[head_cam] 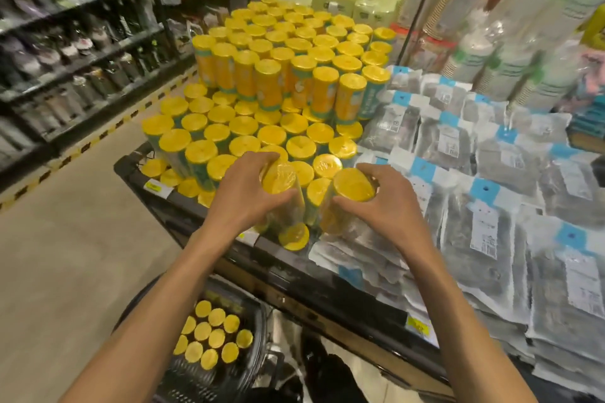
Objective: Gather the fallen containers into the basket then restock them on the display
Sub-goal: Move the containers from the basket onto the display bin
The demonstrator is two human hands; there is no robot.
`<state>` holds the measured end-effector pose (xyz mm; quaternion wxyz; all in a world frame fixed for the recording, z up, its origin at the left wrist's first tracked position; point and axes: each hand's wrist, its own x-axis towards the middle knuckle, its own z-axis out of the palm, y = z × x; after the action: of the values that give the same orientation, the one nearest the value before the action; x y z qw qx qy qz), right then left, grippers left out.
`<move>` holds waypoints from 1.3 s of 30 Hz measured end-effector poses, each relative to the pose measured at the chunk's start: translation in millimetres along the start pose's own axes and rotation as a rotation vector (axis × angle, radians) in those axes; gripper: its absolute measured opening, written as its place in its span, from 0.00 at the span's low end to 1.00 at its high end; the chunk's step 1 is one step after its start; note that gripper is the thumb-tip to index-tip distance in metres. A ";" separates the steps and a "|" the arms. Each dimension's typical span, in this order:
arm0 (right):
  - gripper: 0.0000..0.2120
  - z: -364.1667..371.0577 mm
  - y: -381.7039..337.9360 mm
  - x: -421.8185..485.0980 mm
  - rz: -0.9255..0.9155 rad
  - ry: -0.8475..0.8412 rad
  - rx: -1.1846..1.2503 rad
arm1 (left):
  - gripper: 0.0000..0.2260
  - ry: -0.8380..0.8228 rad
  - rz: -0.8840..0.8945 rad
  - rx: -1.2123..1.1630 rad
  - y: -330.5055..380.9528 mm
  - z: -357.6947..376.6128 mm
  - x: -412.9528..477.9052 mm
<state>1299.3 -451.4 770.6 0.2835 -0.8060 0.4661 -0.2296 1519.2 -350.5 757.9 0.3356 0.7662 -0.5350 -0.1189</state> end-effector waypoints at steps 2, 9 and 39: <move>0.35 1.6 -0.3 23.4 -0.028 -0.020 -0.023 | 0.32 0.000 -0.014 0.022 -2.1 -1.8 16.1; 0.37 3.7 -13.7 112.5 -0.112 -0.133 -0.089 | 0.33 -0.087 0.068 0.213 -12.4 -1.7 86.6; 0.32 52.7 6.3 325.8 -0.125 -0.262 -0.315 | 0.34 -0.495 0.328 0.641 -33.2 24.9 360.0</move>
<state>1478.7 -728.4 762.2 0.1975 -0.8907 0.4043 -0.0641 1674.0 -677.3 781.6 -0.0432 0.6849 -0.7238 -0.0720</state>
